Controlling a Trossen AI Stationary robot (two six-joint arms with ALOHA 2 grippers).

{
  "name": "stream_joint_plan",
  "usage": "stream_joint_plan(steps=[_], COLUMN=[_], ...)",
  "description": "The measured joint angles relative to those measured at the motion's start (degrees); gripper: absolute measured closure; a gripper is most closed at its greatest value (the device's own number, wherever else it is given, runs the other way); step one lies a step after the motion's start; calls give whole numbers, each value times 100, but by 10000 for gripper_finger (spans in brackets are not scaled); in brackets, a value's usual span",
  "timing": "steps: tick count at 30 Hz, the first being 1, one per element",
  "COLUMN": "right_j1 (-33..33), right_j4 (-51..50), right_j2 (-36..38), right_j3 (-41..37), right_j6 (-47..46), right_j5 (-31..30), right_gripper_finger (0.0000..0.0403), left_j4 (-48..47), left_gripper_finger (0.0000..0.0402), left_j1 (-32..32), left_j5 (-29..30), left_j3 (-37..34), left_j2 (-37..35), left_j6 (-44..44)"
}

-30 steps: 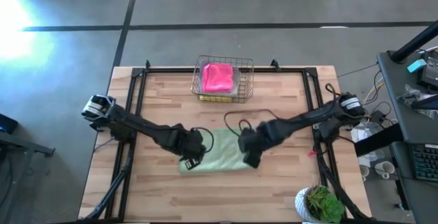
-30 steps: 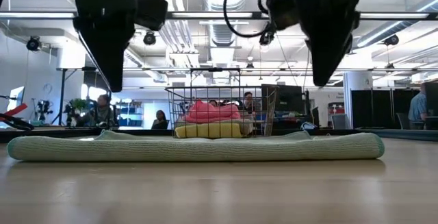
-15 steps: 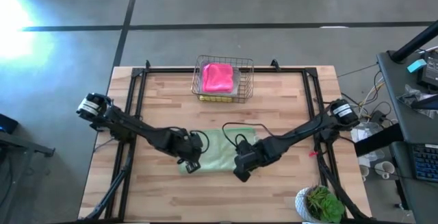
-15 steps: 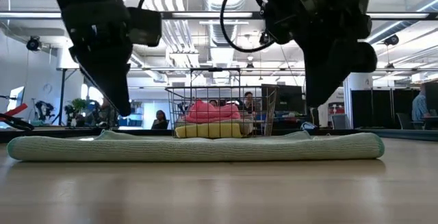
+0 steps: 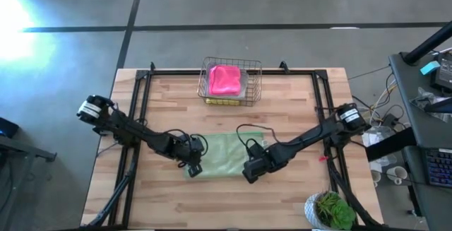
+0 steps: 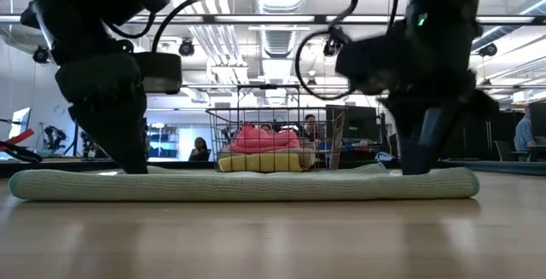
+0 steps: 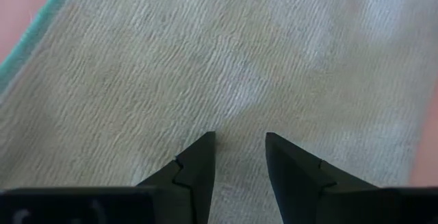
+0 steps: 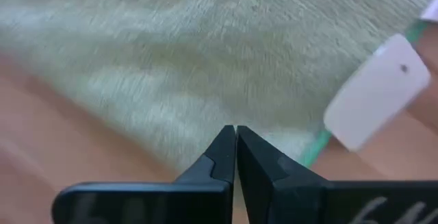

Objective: Fold microfiber towels
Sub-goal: Fold the blue towel

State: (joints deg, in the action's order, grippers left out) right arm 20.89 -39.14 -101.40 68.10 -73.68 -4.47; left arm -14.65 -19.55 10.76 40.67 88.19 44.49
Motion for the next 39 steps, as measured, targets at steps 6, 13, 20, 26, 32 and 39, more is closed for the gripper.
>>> stream_joint_plan(steps=[6, 13, 20, 26, 32, 39], right_j1=[-377, -894, -1214, -931, -457, -148], right_j4=[90, -311, -544, -539, 450, 1545], right_j2=[-127, -147, -106, 167, 119, -396], right_j3=[-167, -201, -108, 247, 758, 1265], right_j6=[16, 287, 1003, 852, 768, 784], right_j5=[1, -224, -343, -517, -622, -783], right_gripper_finger=[394, 394, 394, 394, 394, 394], left_j4=[141, 424, 664, 605, 149, -1492], left_gripper_finger=[288, 288, 288, 288, 288, 288], left_j1=[7, 0, 0, -7, -11, -7], left_j5=[-275, -1237, -1503, -1494, -844, 640], left_j3=[-66, -60, -44, -20, -18, -12], left_j2=[-1, -1, -39, -635, -1688, -2897], left_j6=[9, 7, -88, -202, -326, -323])
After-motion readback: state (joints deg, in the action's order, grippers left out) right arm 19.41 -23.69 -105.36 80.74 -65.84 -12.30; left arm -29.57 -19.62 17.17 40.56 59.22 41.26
